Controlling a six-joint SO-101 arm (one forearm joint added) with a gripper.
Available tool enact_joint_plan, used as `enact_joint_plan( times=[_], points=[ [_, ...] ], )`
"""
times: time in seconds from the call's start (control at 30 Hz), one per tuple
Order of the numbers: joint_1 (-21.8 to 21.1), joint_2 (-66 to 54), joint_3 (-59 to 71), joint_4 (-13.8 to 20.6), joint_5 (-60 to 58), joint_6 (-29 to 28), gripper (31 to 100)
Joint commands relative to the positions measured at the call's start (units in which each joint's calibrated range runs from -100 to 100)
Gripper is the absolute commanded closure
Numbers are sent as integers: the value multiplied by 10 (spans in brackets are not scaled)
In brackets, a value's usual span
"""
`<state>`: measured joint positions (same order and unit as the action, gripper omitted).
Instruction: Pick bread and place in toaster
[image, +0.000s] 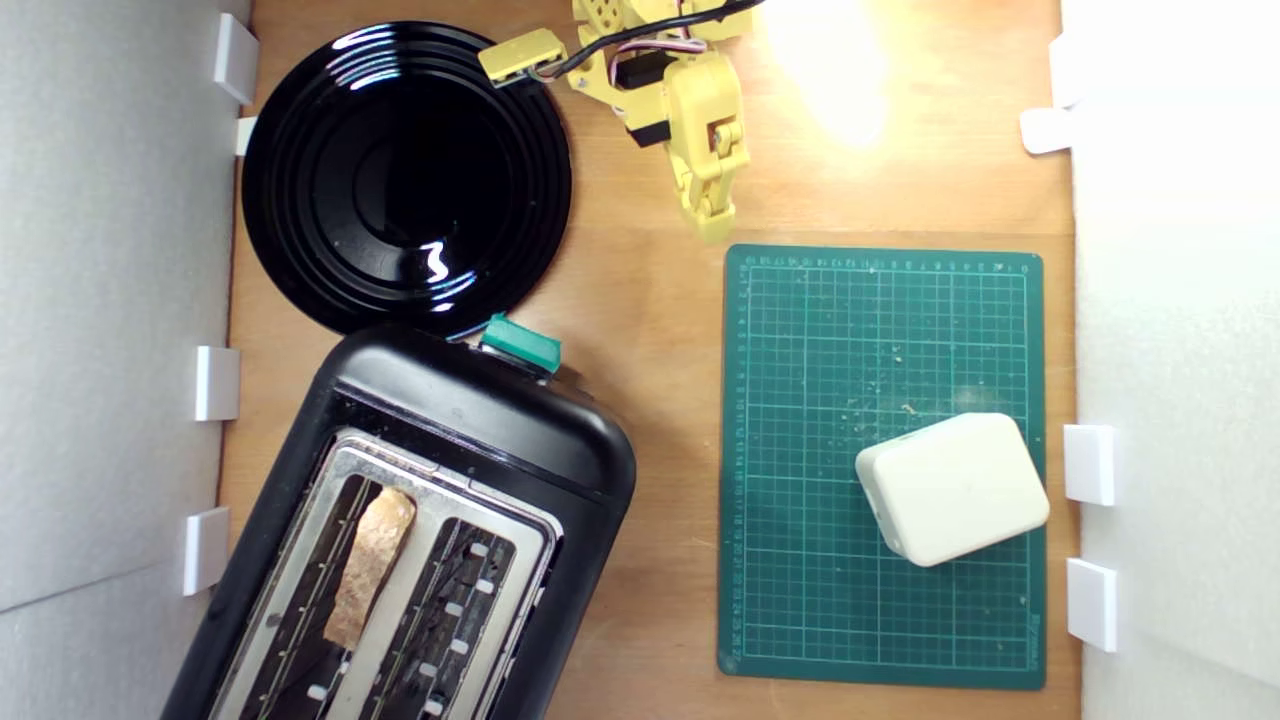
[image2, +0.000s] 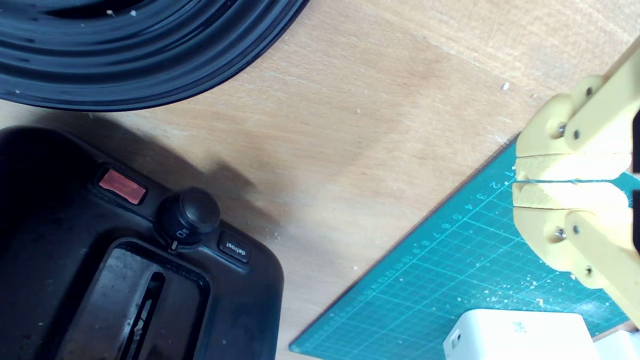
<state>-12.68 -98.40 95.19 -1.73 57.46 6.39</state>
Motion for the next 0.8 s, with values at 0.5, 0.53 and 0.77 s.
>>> enact_joint_plan(
  times=[0.5,0.53,0.77],
  points=[
    [-5,-1,-6,6,1,1,913],
    [-5,-1,-6,6,1,1,913],
    [-1,0,-6,6,1,1,917]
  ],
)
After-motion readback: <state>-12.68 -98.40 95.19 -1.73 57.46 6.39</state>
